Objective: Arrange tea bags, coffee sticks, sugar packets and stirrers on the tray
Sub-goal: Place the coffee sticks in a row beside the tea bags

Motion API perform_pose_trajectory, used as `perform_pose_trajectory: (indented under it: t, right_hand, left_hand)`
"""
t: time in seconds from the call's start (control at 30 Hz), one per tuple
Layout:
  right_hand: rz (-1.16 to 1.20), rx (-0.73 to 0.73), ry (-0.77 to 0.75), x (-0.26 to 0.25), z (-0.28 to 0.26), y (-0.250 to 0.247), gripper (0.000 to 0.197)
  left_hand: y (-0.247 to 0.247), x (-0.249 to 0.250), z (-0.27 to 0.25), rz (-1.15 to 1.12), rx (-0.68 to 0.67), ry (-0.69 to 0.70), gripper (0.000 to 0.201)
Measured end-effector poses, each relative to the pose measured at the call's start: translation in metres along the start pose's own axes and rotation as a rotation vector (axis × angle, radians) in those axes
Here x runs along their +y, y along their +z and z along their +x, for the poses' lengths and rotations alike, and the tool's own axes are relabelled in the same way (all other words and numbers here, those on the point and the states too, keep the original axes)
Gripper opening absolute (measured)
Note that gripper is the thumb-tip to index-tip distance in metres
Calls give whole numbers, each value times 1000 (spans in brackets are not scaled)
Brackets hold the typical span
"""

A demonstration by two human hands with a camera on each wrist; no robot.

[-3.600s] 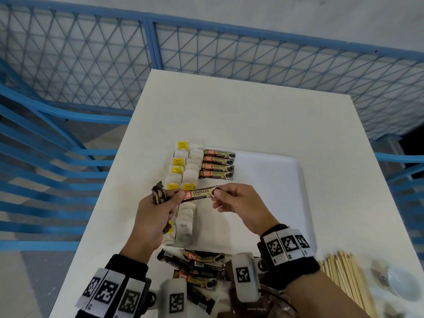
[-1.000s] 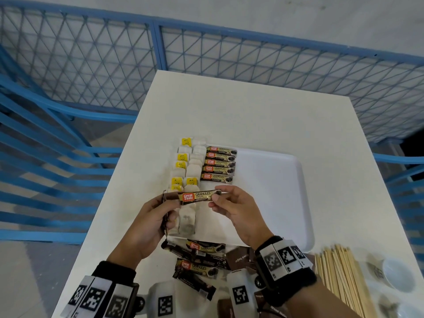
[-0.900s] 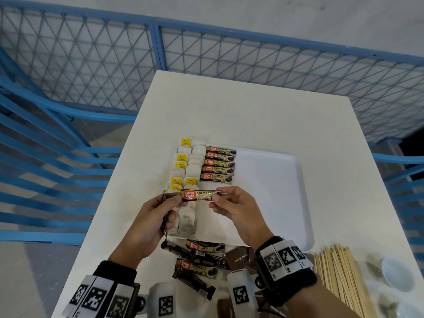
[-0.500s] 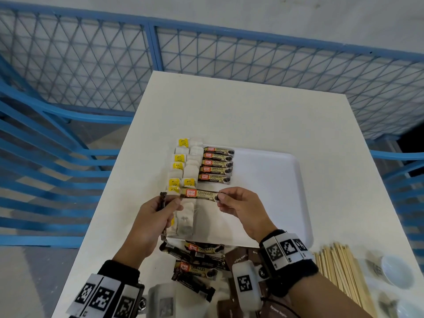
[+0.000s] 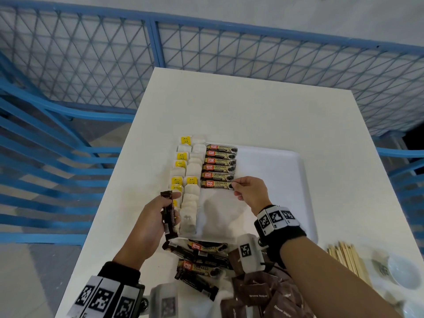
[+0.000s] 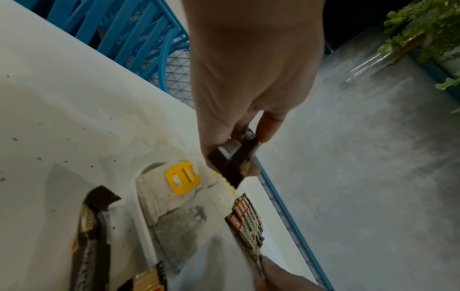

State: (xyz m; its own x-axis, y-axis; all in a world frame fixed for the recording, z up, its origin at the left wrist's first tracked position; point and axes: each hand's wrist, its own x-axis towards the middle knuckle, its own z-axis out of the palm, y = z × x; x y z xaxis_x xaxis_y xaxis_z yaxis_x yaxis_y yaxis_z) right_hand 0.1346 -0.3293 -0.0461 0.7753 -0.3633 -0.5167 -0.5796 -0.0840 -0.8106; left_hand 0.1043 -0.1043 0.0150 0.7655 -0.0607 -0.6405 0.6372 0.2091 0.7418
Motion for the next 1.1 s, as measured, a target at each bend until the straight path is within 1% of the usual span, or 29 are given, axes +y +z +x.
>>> perform_pose_trajectory:
  t: [0.1, 0.23, 0.37, 0.43, 0.47, 0.53, 0.57, 0.63, 0.7, 0.73, 0.77, 0.83, 0.9, 1.03, 1.1]
  right_hand:
    - [-79, 54, -30, 0, 5, 4, 5]
    - [-171, 97, -96, 0, 7, 9, 5]
    - [-187, 112, -101, 0, 6, 9, 16]
    - [-224, 117, -144, -3, 0, 9, 21]
    - [-240, 114, -180, -6, -4, 8, 20]
    - [-272, 57, -228, -15, -15, 8, 17]
    - [-304, -4, -221, -21, -21, 7, 21]
    - [-332, -199, -133, -30, -36, 6, 35]
    - [-237, -418, 18, -38, -52, 6, 46]
    - [-165, -492, 68, -40, -59, 6, 48]
    - [-103, -535, 80, -40, -63, 6, 47]
    - [-8, -552, 43, -37, -68, 7, 38]
    - [84, -541, 25, -34, -70, 8, 28]
    - [243, -497, 14, -30, -73, 8, 10]
    - [311, -462, 7, -28, -73, 6, 7]
  left_hand:
    - [-1, 0, -2, 54, -1, 24, 26]
    - [-2, 0, -3, 70, -38, 65, 19]
    - [-3, -2, -1, 113, -36, 101, 12]
    - [-3, -4, 1, 104, -30, 115, 10]
    - [-3, -4, 2, 88, -27, 122, 9]
    - [-4, -5, 3, 52, -39, 144, 11]
    - [-5, -5, 3, 42, -59, 161, 13]
    - [-5, -5, 2, 60, -112, 206, 16]
    - [-5, -5, 0, 102, -158, 239, 21]
    - [-5, -6, 0, 128, -170, 247, 26]
    - [-4, -6, -1, 159, -177, 252, 34]
    - [-3, -6, -2, 204, -199, 256, 44]
    - [-2, -5, -4, 222, -228, 262, 47]
    - [0, -3, -6, 236, -239, 274, 46]
    - [-1, -3, -6, 157, -221, 248, 40]
